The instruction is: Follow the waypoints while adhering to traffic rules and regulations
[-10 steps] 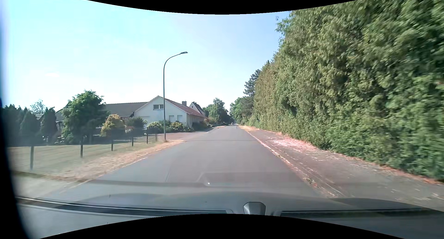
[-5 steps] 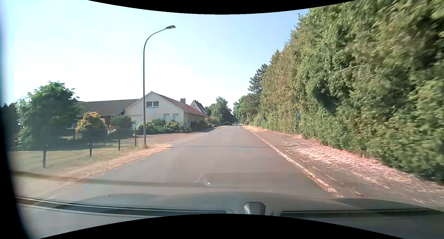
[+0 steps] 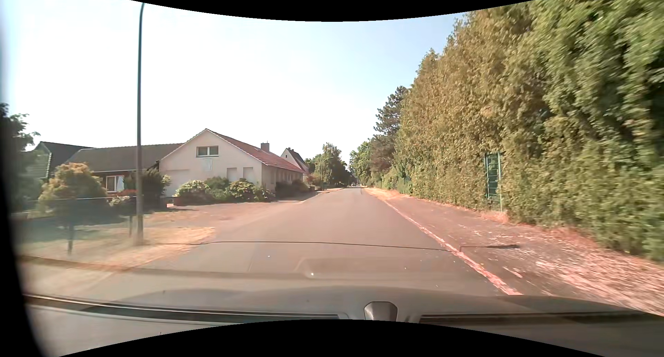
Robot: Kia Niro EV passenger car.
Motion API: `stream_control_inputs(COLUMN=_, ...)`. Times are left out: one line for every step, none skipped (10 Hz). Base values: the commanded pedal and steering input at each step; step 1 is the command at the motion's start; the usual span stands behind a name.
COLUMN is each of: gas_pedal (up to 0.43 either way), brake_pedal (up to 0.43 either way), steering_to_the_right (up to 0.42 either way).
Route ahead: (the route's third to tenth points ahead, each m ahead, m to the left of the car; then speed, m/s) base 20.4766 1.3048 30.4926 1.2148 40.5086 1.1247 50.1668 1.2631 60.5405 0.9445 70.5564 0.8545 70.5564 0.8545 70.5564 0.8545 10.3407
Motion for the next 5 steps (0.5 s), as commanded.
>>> stream_control_inputs(gas_pedal=0.197, brake_pedal=0.006, steering_to_the_right=0.001)
stream_control_inputs(gas_pedal=0.197, brake_pedal=0.006, steering_to_the_right=0.001)
stream_control_inputs(gas_pedal=0.189, brake_pedal=0.006, steering_to_the_right=0.000)
stream_control_inputs(gas_pedal=0.189, brake_pedal=0.006, steering_to_the_right=0.000)
stream_control_inputs(gas_pedal=0.169, brake_pedal=0.006, steering_to_the_right=0.001)
